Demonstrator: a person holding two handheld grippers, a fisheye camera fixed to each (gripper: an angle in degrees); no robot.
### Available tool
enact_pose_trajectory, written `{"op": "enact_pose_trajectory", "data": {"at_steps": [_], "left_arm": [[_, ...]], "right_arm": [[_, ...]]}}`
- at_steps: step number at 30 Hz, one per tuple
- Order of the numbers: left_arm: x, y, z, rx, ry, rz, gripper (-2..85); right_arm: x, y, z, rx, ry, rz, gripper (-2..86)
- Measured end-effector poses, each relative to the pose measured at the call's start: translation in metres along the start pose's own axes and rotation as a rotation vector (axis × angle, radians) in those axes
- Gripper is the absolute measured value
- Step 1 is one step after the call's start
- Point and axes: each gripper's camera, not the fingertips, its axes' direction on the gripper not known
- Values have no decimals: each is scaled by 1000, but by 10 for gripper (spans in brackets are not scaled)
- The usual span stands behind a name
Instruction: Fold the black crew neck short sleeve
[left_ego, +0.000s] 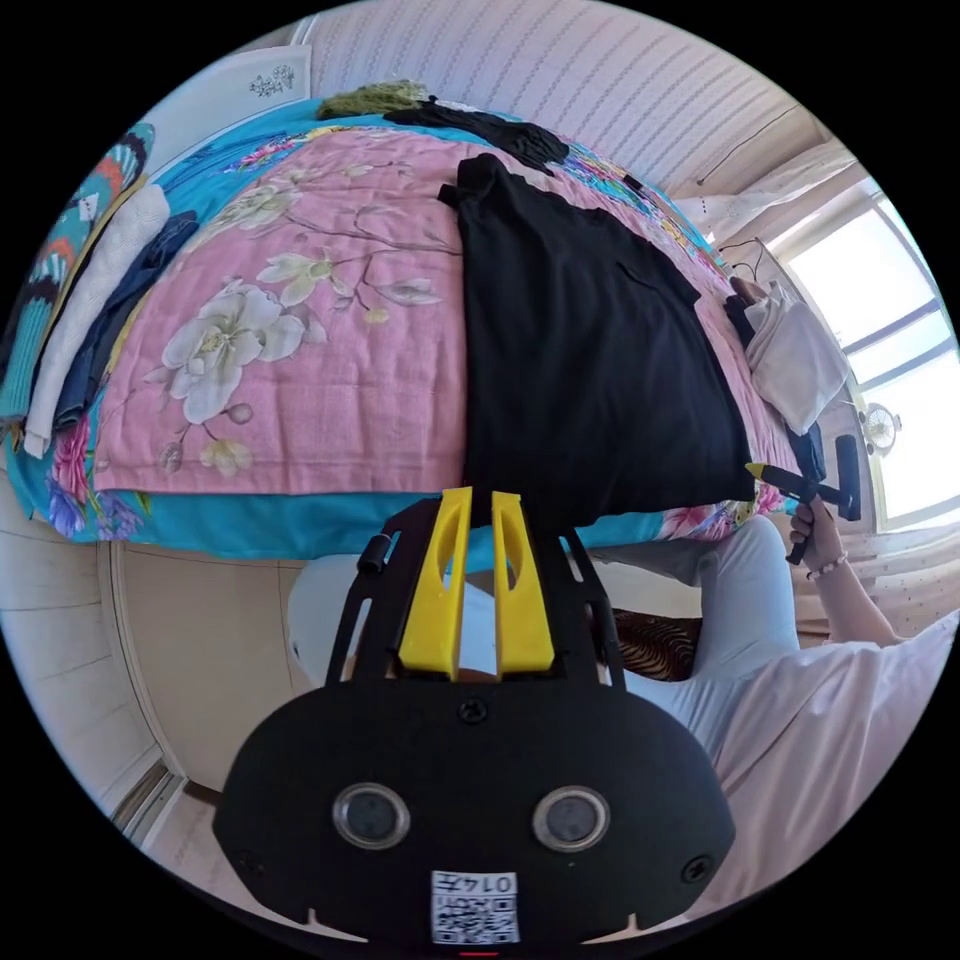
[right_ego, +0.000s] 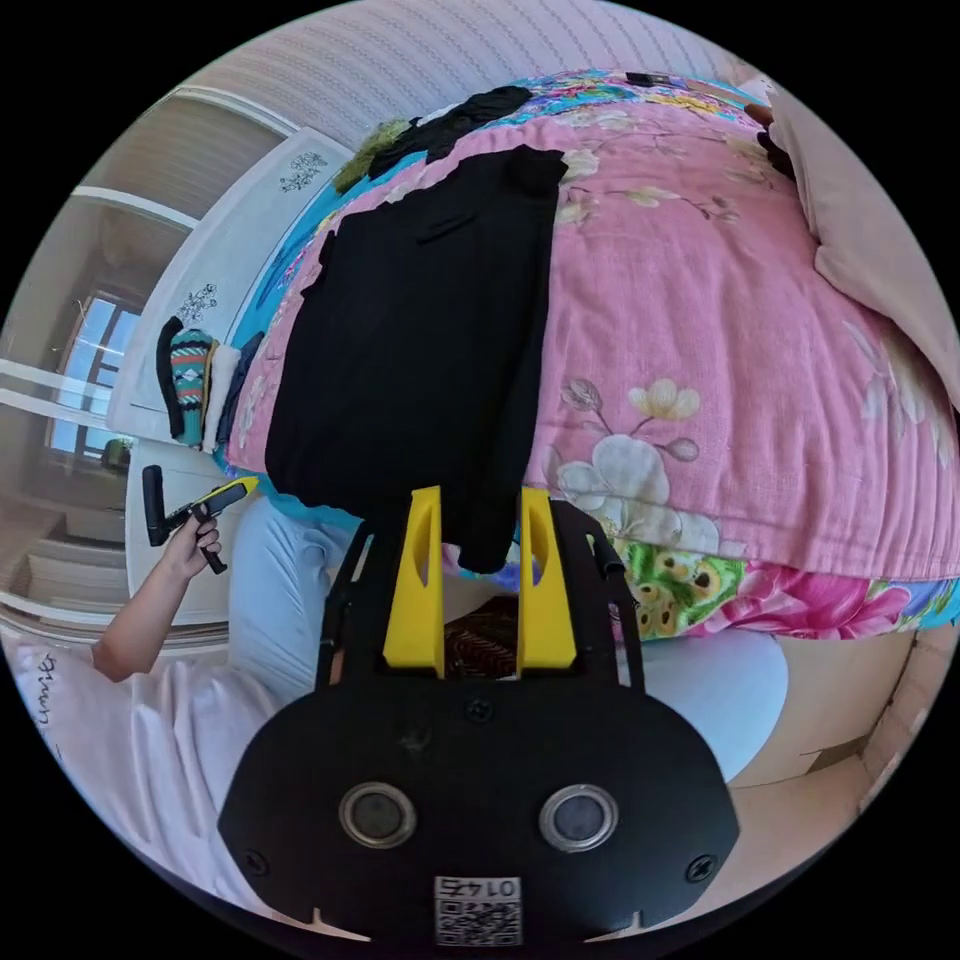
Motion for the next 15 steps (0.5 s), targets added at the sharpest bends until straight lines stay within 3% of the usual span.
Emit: {"op": "enact_pose_trajectory", "data": {"at_steps": [7,13,15], "left_arm": [[-4,-6,20,16,16,-12,37],[0,-19,55,-69,14,4,64],[3,-29,71,-128,21,10,65]], "right_arm": [[25,8,-15,43,116,76,82],[21,11,-12,63,22,49,87],[20,6,10,-16,-1,46,87]]}}
